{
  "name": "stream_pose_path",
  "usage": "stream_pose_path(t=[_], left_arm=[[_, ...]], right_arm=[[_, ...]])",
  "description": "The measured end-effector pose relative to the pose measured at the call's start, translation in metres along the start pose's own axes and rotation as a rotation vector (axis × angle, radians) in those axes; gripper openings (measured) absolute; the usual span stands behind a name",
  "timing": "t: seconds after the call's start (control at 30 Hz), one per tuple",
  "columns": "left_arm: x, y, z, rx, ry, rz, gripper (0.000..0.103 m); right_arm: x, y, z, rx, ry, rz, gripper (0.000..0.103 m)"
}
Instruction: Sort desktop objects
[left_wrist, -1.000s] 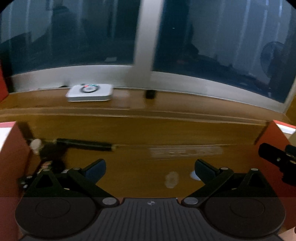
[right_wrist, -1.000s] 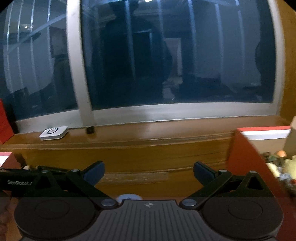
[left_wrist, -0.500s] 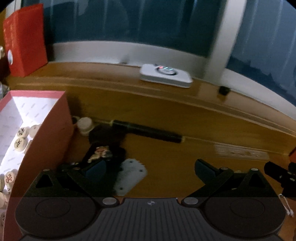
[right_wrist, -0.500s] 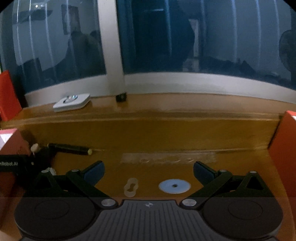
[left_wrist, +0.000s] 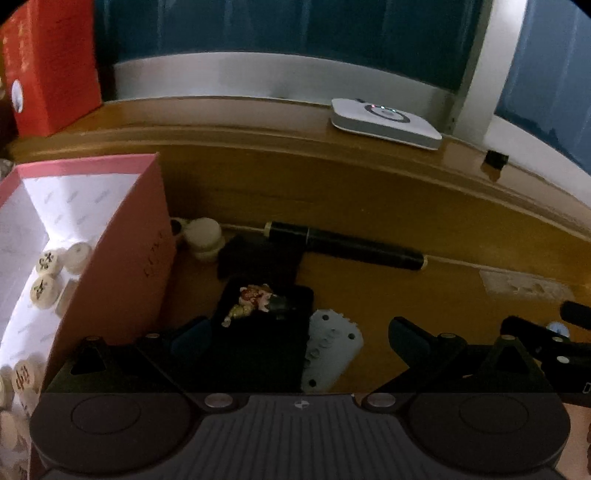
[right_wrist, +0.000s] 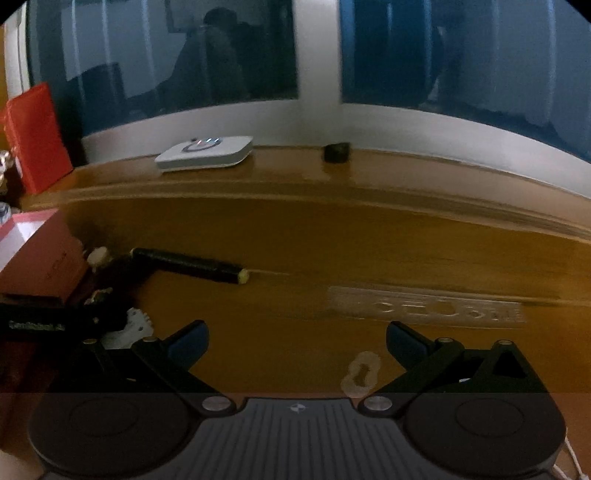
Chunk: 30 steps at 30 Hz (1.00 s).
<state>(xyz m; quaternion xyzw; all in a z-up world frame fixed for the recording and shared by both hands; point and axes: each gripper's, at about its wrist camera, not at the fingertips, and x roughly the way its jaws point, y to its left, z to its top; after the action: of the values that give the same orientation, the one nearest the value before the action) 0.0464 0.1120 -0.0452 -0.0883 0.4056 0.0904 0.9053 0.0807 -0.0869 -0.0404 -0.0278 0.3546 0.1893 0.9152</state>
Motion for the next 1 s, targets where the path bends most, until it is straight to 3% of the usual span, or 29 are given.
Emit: stream_pose_path(t=[0.23, 0.4, 0.57, 0.63, 0.67, 0.7, 0.8, 1.0], left_arm=[[0.02, -0.01, -0.005, 0.1, -0.017, 0.063, 0.103], [0.035, -0.013, -0.002, 0.127, -0.01, 0.097, 0.103], [0.044, -0.009, 0.0, 0.09, 0.01, 0.084, 0.103], [0.043, -0.005, 0.001, 0.062, 0.017, 0.076, 0.098], [0.042, -0.004, 0.002, 0.053, 0.015, 0.079, 0.089], [0.04, -0.003, 0.002, 0.047, 0.009, 0.083, 0.074], [0.03, 0.006, 0.006, 0.006, 0.012, 0.062, 0.067], [0.005, 0.009, 0.009, -0.005, -0.023, 0.05, 0.065]], right_arm=[[0.008, 0.007, 0.003, -0.019, 0.023, 0.001, 0.103], [0.018, 0.009, 0.003, -0.031, 0.042, 0.011, 0.103], [0.022, 0.012, 0.002, -0.038, 0.051, 0.027, 0.103], [0.023, 0.012, 0.002, -0.038, 0.055, 0.031, 0.103], [0.023, 0.012, 0.002, -0.037, 0.055, 0.032, 0.103], [0.023, 0.012, 0.002, -0.035, 0.056, 0.032, 0.103], [0.023, 0.011, 0.002, -0.028, 0.056, 0.033, 0.103], [0.024, 0.013, 0.002, -0.033, 0.057, 0.046, 0.103]])
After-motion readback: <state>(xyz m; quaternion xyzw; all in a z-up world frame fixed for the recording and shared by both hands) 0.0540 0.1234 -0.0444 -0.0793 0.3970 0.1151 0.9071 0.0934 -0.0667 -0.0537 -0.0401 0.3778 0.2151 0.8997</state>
